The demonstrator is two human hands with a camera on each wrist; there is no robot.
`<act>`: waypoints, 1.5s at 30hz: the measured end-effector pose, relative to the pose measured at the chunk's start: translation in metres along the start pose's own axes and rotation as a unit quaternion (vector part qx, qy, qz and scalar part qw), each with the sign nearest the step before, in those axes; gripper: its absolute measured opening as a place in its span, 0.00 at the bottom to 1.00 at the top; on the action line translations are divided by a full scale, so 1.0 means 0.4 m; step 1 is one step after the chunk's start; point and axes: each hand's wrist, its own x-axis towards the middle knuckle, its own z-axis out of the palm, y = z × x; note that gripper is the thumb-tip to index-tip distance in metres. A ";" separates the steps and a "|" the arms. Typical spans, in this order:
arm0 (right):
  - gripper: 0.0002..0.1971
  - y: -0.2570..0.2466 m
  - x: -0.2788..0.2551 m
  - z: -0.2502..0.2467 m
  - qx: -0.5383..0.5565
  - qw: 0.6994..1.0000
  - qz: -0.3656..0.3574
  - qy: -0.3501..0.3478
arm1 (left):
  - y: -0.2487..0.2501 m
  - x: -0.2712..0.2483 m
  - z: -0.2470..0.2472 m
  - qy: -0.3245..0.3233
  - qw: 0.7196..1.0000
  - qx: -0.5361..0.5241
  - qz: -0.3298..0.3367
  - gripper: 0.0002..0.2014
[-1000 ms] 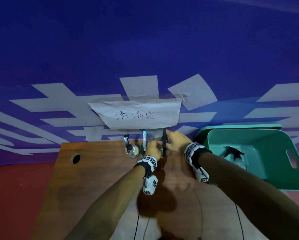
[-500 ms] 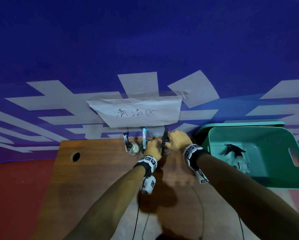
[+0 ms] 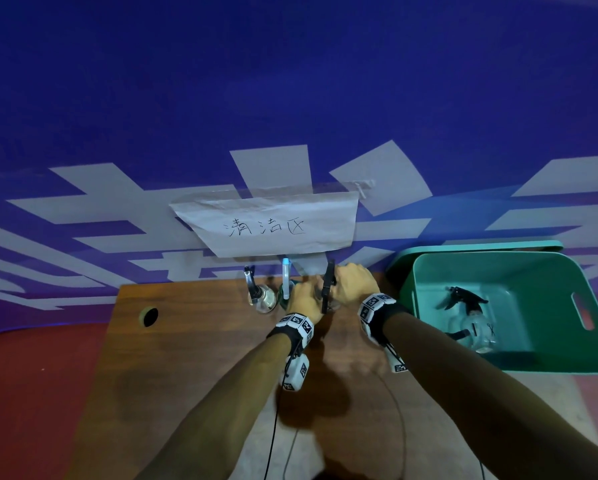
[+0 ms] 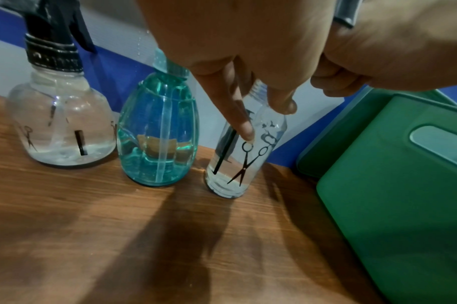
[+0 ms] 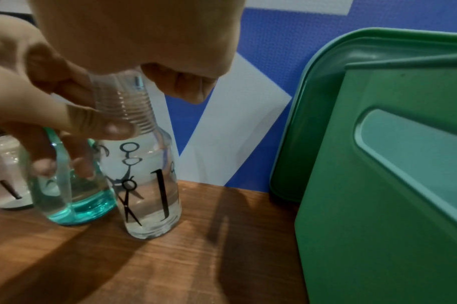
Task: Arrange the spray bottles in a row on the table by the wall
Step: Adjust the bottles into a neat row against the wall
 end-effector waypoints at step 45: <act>0.17 0.041 0.007 0.127 0.135 0.990 0.027 -0.017 | -0.169 -0.135 -0.141 0.155 0.957 -0.072 -0.233 0.30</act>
